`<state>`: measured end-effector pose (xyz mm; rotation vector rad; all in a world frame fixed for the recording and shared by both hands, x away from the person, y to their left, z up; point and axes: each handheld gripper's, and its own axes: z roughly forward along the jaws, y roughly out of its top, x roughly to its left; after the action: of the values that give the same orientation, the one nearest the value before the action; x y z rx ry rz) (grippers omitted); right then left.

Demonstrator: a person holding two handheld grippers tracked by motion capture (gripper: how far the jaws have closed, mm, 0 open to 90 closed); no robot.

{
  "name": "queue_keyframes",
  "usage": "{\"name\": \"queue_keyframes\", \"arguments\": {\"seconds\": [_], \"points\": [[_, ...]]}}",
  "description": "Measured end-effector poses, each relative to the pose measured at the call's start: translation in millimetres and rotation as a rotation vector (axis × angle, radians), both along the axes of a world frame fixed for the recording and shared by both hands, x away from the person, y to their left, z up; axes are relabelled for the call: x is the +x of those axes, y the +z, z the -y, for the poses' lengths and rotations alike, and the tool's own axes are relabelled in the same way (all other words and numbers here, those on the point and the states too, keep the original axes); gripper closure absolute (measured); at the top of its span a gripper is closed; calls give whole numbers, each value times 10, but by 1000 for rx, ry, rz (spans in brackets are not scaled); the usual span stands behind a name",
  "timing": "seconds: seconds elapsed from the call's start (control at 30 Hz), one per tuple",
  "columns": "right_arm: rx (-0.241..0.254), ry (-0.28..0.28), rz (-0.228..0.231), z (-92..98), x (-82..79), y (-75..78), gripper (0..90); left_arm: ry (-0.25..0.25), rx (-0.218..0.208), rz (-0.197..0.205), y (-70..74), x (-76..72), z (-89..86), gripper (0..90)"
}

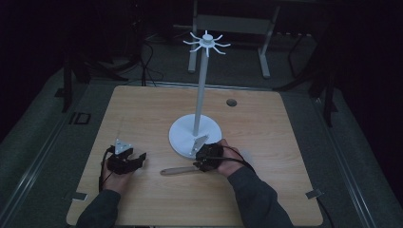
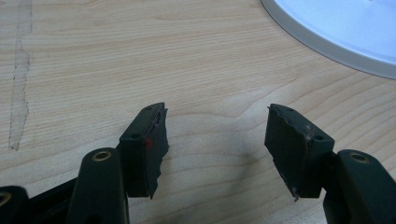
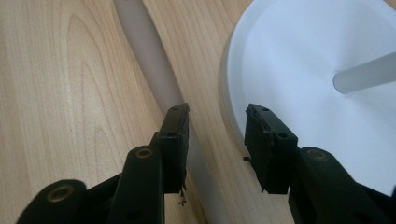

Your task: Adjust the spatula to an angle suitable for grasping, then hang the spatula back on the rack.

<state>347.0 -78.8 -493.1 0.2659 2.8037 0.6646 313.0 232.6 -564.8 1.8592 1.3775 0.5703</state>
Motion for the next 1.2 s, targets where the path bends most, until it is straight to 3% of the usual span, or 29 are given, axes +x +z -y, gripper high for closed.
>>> {"name": "queue_keyframes", "arguments": {"seconds": [0.3, 0.7, 0.77, 1.2], "points": [[-61, 44, -28, -83, 37, 14, 570, -4, 0, 0, 0, 1, 3, 389], [-101, 93, -50, -85, 65, 9, 564, -1, 1, 2, -2, -5, 3, 388], [-132, 114, -53, -91, 67, 1, 564, -2, 2, 2, -2, -4, 3, 388], [-210, 182, -107, -205, 87, -97, 625, -1, 0, 4, -2, -5, 3, 387]]}}
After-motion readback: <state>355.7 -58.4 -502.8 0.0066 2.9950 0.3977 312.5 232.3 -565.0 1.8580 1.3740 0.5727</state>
